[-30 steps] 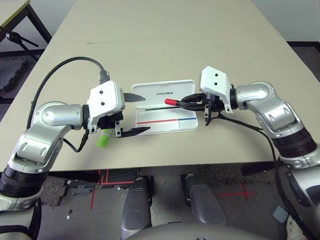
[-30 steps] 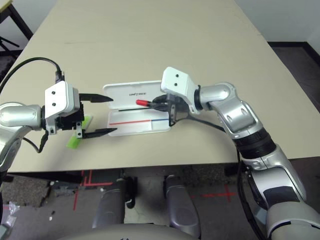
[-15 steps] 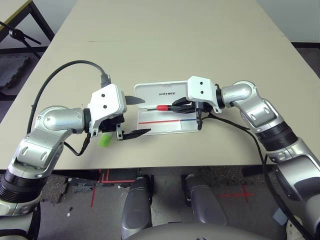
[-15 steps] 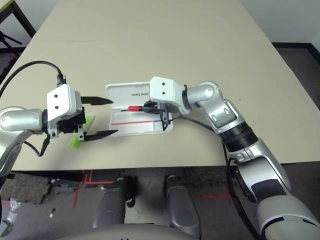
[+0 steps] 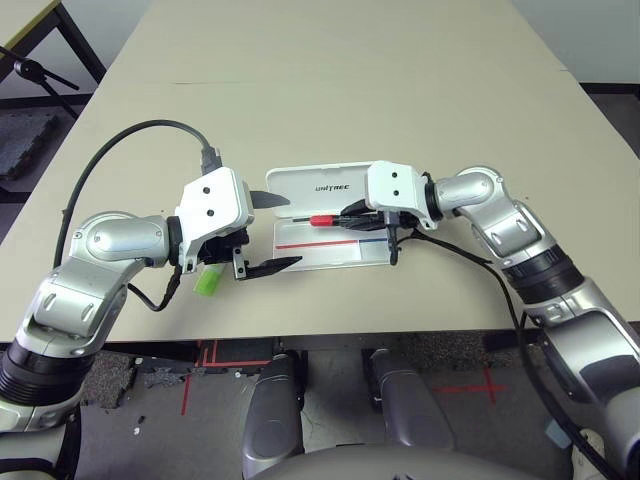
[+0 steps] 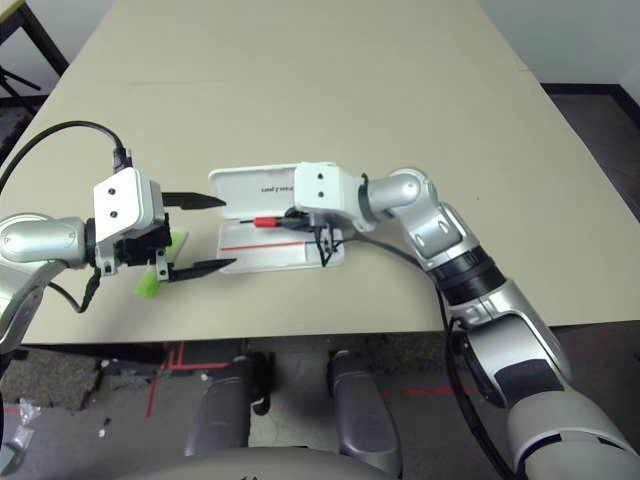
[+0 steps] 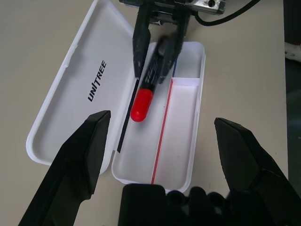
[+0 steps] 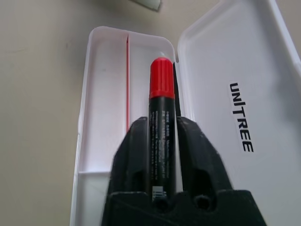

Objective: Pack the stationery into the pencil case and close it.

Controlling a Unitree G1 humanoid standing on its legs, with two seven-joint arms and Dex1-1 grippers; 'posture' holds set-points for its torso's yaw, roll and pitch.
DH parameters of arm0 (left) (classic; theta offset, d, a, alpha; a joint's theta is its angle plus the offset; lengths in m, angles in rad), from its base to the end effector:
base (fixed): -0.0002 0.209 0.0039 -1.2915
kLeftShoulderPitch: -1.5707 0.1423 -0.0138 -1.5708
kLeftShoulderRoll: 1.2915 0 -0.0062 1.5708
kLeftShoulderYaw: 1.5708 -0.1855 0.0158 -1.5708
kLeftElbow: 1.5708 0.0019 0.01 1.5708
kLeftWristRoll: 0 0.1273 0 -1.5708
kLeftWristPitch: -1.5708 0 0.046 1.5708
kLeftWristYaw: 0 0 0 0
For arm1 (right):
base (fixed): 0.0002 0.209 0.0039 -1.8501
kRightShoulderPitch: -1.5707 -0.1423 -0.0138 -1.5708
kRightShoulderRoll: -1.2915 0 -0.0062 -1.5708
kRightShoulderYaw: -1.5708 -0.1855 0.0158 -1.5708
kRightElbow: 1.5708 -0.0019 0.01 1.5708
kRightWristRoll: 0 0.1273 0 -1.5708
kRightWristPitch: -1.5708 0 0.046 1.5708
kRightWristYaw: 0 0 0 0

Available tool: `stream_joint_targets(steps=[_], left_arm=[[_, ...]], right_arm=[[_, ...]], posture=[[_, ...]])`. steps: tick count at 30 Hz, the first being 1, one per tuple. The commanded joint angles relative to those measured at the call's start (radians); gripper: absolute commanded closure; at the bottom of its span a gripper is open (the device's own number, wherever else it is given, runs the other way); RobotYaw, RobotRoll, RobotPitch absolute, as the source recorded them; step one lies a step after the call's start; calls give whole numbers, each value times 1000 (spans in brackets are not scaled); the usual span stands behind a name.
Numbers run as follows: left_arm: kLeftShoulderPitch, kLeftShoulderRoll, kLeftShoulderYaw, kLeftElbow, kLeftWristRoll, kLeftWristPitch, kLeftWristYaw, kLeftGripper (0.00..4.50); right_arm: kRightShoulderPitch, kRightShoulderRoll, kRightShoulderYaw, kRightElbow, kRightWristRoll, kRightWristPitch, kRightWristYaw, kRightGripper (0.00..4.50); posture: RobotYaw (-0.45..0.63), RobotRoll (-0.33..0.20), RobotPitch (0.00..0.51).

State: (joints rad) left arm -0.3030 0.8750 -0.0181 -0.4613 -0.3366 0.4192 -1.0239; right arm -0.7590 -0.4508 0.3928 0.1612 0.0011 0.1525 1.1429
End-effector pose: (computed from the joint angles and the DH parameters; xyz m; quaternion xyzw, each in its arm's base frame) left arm 0.2131 0.2269 0.2045 0.3177 0.0247 -0.5319 0.7846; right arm 0.3003 -0.1333 0.1797 -0.3519 0.0121 0.6266 0.6953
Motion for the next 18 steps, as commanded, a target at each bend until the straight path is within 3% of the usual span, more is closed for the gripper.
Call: stream_joint_targets(steps=[1, 6, 9, 18], left_arm=[[23, 8, 6, 5, 4, -11, 0, 0], [52, 11, 22, 8, -3, -6, 4, 0], [68, 19, 38, 0, -5, 26, 21, 0], [96, 78, 74, -64, 20, 321, 166, 0]], right_arm=[[7, 9, -14, -19, 19, 26, -3, 1892], [7, -11, -51, -46, 69, 73, 28, 31], [13, -55, -84, -80, 130, 137, 77, 31], [81, -215, -172, -219, 322, 284, 238, 31]], posture=[[-32, 0, 186], [-28, 0, 188], [-23, 0, 189], [4, 0, 201]])
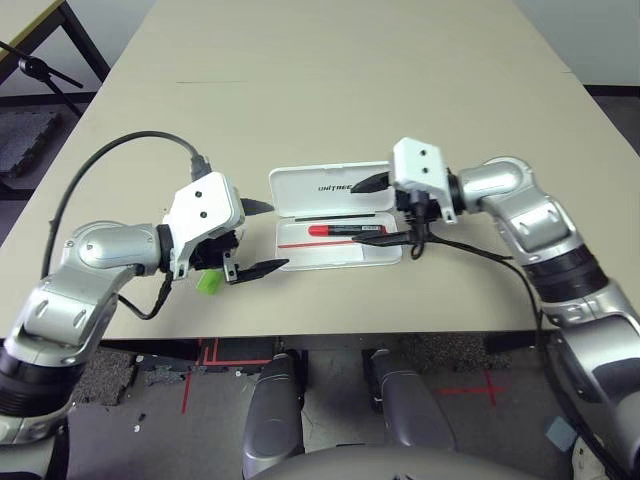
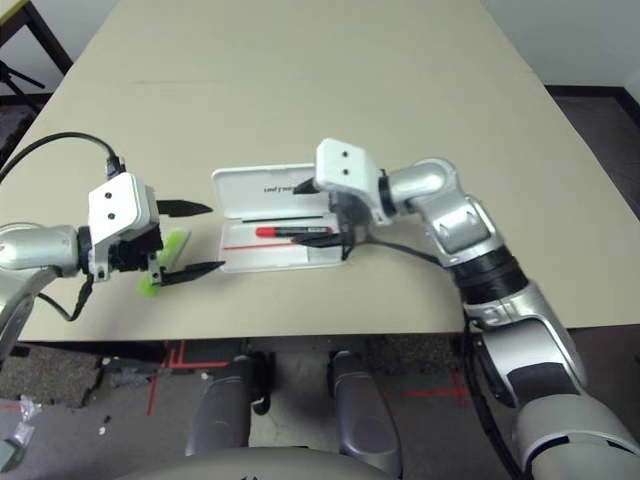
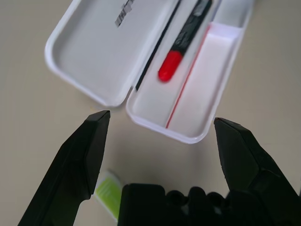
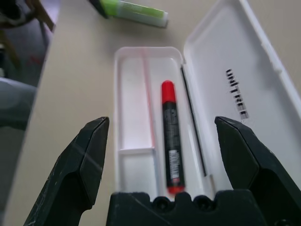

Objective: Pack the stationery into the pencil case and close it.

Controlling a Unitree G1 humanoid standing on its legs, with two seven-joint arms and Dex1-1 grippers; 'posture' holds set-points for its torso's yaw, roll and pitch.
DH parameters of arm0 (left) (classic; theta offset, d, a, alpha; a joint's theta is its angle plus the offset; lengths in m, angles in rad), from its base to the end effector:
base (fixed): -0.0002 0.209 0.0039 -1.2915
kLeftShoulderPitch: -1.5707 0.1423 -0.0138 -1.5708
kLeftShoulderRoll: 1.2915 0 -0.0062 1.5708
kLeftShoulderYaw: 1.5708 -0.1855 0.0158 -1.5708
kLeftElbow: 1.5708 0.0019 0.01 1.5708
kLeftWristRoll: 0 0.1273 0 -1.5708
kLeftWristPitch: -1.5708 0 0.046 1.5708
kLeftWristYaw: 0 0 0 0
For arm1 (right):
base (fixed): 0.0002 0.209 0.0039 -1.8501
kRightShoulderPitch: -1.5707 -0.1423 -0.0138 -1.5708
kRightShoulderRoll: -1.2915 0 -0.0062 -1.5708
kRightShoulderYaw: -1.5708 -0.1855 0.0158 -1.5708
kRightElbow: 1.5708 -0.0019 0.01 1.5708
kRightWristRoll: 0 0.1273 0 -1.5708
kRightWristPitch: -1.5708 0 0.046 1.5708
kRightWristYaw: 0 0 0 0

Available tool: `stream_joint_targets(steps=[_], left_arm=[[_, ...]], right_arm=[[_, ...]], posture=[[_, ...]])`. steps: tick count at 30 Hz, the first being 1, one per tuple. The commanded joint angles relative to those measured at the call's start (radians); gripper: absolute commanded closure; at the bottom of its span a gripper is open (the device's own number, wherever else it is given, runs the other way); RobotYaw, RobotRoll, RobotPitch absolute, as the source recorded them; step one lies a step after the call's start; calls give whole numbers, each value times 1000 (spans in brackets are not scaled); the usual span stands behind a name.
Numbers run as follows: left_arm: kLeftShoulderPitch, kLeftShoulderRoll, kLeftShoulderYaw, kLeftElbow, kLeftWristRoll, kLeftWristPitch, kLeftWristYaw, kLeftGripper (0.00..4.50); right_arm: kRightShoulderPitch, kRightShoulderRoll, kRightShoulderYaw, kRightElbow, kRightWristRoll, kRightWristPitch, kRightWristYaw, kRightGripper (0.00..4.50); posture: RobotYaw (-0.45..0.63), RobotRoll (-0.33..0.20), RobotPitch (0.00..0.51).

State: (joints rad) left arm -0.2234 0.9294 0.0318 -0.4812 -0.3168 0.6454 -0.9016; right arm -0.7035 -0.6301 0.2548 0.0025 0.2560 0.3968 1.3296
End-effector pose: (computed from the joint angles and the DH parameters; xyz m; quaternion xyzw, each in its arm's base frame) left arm 0.2050 0.2455 0.1951 0.2971 0.1325 -0.4303 0.8421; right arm 0.2883 -0.1845 0.2008 -0.2506 0.0686 0.6664 0.6988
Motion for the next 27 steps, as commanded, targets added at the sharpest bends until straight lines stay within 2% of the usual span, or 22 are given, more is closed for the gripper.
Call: stream_joint_targets(steps=[1, 9, 18, 27], left_arm=[[21, 27, 28, -53, 1, 127, 59, 0], [58, 12, 66, -112, -10, 314, 178, 0], [74, -73, 92, -176, -24, 530, 315, 0], [64, -151, 72, -121, -4, 607, 420, 0]], right_arm=[[33, -48, -41, -74, 86, 52, 63, 31], [60, -81, -50, -120, 147, 80, 82, 31], [56, -59, -28, -109, 139, 57, 81, 31], [59, -61, -17, -110, 134, 47, 81, 31]], posture=[[8, 0, 202], [39, 0, 207], [64, 0, 210], [57, 0, 214]])
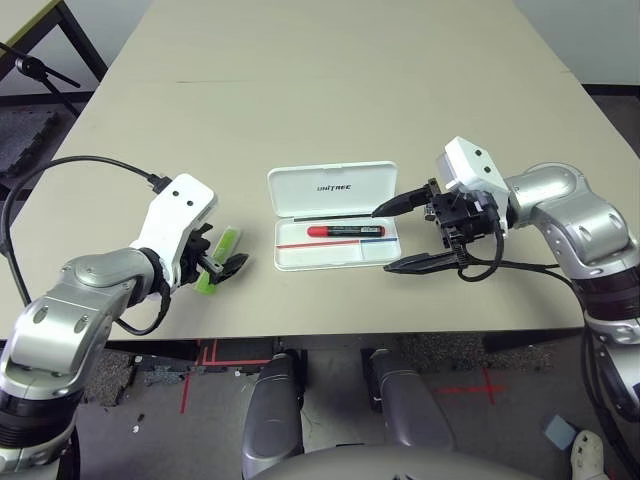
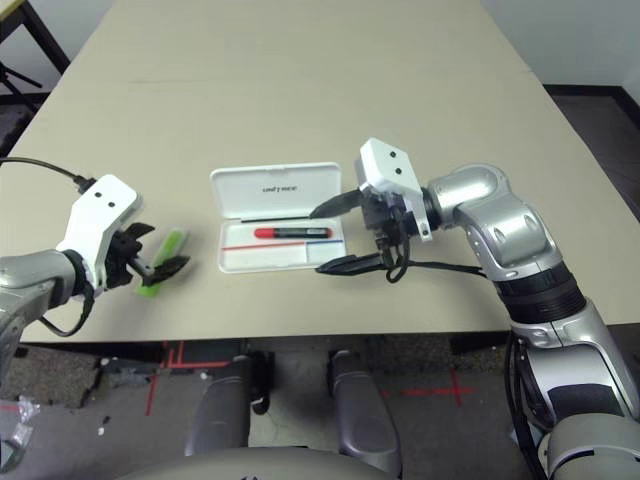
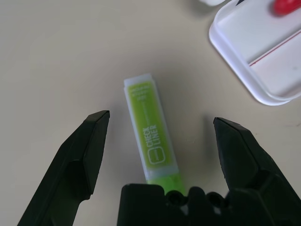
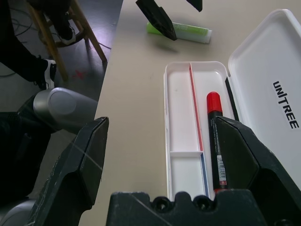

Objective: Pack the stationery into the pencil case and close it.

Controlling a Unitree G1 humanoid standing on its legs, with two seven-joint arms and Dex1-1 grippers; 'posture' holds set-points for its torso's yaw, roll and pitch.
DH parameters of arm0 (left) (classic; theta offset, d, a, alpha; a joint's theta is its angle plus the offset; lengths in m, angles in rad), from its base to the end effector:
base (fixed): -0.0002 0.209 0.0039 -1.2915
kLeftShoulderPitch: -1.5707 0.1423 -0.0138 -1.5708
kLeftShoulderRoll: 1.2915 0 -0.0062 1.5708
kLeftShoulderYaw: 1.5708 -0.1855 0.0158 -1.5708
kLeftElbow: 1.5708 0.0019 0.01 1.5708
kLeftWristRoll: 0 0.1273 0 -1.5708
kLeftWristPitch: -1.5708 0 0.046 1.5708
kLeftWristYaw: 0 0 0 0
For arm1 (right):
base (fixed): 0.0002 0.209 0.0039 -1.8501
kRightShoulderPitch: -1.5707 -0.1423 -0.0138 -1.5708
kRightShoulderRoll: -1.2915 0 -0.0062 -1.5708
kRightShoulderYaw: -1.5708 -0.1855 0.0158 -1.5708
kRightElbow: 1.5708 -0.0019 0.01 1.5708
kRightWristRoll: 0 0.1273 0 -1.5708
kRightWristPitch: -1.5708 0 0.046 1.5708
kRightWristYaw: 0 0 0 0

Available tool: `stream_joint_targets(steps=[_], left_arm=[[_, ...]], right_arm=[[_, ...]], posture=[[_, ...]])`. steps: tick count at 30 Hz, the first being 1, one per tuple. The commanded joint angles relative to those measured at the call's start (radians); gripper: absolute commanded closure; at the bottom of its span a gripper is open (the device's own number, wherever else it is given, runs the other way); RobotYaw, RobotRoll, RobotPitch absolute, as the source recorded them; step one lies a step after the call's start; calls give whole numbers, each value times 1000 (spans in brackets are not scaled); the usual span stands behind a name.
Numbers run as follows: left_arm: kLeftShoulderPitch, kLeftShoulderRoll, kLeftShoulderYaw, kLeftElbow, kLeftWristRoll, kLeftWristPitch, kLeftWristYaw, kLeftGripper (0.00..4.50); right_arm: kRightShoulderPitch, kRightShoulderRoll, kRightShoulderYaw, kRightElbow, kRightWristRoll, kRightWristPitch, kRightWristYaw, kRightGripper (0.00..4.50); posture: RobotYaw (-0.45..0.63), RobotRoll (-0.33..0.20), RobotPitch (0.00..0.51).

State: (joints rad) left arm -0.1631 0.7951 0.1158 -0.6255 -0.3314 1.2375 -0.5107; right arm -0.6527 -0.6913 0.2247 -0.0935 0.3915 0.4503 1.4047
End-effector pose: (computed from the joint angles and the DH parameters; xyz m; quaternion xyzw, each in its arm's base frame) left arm 0.1848 0.2442 0.1703 0.1987 0.2789 -0.1979 0.9185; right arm 0.2759 -0.1931 0.2034 -0.2105 0.0678 0.7124 0.6660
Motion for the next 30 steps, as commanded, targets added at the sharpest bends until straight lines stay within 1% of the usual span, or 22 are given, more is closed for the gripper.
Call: stream_joint_targets(steps=[1, 9, 12, 17, 19, 20, 25, 30], left_arm=[[3, -18, -15, 30, 11, 10, 34, 0], [-4, -39, -28, 75, 1, 20, 57, 0], [0, -38, -28, 85, -2, 24, 54, 621], [-2, -21, -32, 97, -5, 18, 42, 2429], [-5, -10, -33, 102, -5, 10, 35, 3256], [-6, -5, -34, 104, -4, 2, 30, 3426], [-7, 45, -36, 95, -9, -60, -17, 3421], [10, 118, -15, 59, -44, -164, -131, 3421]], right_arm=[[9, 0, 13, -14, -2, -6, 5, 31], [9, 1, 13, -11, -11, -14, -8, 31], [10, 3, 12, -11, -14, -16, -11, 0], [12, 5, 10, -11, -18, -21, -18, 0], [14, 5, 10, -11, -18, -23, -23, 0], [15, 5, 10, -11, -19, -23, -25, 0], [20, 1, 8, -13, -18, -25, -31, 0], [31, -12, 1, -19, -18, -22, -36, 0]], posture=[[57, 0, 213], [50, 0, 204], [47, 0, 201], [42, 0, 197], [38, 0, 197], [38, 0, 197], [34, 0, 197], [34, 0, 197]])
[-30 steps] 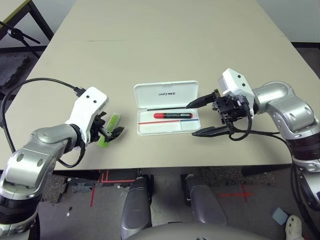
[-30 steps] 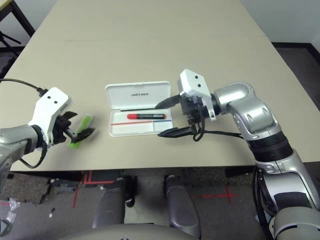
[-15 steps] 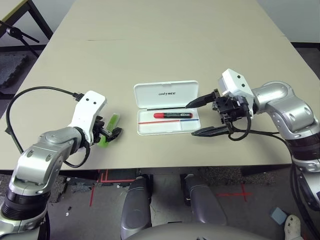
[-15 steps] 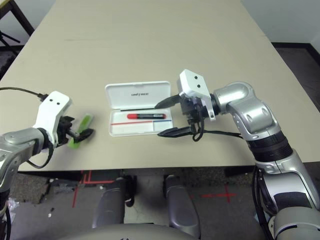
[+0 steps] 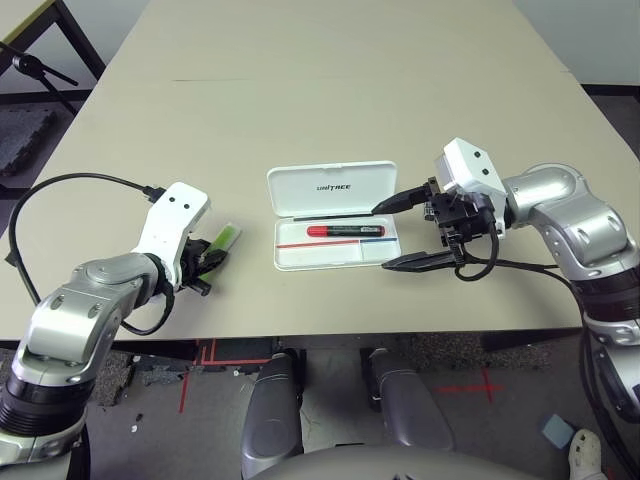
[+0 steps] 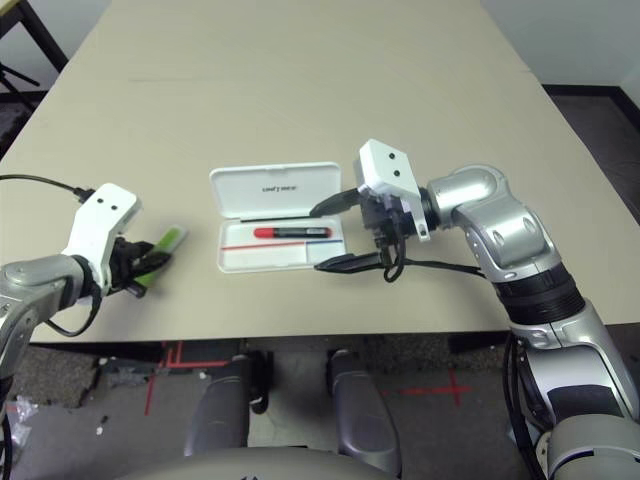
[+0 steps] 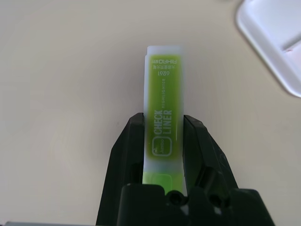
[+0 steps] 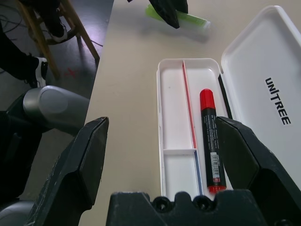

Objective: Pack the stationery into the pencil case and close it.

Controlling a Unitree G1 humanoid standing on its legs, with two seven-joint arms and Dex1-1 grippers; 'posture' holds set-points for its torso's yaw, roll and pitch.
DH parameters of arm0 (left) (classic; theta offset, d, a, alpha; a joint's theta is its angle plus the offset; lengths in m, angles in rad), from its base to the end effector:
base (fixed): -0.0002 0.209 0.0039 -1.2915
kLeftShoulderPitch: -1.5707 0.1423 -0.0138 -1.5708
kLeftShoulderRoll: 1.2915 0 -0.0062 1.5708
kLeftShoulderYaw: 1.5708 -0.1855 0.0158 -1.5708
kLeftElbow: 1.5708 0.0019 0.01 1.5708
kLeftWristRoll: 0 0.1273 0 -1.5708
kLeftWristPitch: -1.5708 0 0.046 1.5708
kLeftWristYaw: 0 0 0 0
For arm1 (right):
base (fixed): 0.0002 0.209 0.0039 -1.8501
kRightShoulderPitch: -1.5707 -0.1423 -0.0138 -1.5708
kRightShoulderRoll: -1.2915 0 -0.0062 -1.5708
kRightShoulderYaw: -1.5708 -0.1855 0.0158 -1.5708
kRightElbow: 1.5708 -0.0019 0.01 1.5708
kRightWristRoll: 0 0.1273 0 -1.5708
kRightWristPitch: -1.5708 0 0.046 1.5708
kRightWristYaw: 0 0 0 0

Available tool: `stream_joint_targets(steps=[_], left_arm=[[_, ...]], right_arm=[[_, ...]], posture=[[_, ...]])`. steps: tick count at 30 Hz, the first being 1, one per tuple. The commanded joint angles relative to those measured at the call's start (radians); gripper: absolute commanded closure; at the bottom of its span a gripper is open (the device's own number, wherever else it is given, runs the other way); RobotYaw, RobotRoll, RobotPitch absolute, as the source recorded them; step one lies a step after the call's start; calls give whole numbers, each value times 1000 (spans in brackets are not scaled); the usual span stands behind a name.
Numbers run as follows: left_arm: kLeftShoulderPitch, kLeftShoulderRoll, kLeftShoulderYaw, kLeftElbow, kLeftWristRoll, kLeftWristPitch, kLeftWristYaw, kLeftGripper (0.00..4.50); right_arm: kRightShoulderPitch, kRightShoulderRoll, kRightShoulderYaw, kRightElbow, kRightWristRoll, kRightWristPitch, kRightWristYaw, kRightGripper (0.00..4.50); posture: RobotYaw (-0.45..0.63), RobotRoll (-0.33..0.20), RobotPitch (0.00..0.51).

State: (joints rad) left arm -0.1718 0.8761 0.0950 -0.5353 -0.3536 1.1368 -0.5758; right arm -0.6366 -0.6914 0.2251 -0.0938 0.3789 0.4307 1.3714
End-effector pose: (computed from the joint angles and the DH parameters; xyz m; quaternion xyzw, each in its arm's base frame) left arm 0.1920 0.2558 0.1738 0.2122 0.2841 -0.2221 0.9083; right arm 0.2748 -0.1941 0.2001 -0.2162 0.0645 0.6996 0.6780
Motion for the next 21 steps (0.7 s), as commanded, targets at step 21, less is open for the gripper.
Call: stream_joint_targets(steps=[21], left_arm=[[-307, 69, -335, -62, -32, -284, -324, 3421]], right_arm=[[178, -198, -70, -23, -37, -16, -18, 0]], posture=[[-70, 0, 184]])
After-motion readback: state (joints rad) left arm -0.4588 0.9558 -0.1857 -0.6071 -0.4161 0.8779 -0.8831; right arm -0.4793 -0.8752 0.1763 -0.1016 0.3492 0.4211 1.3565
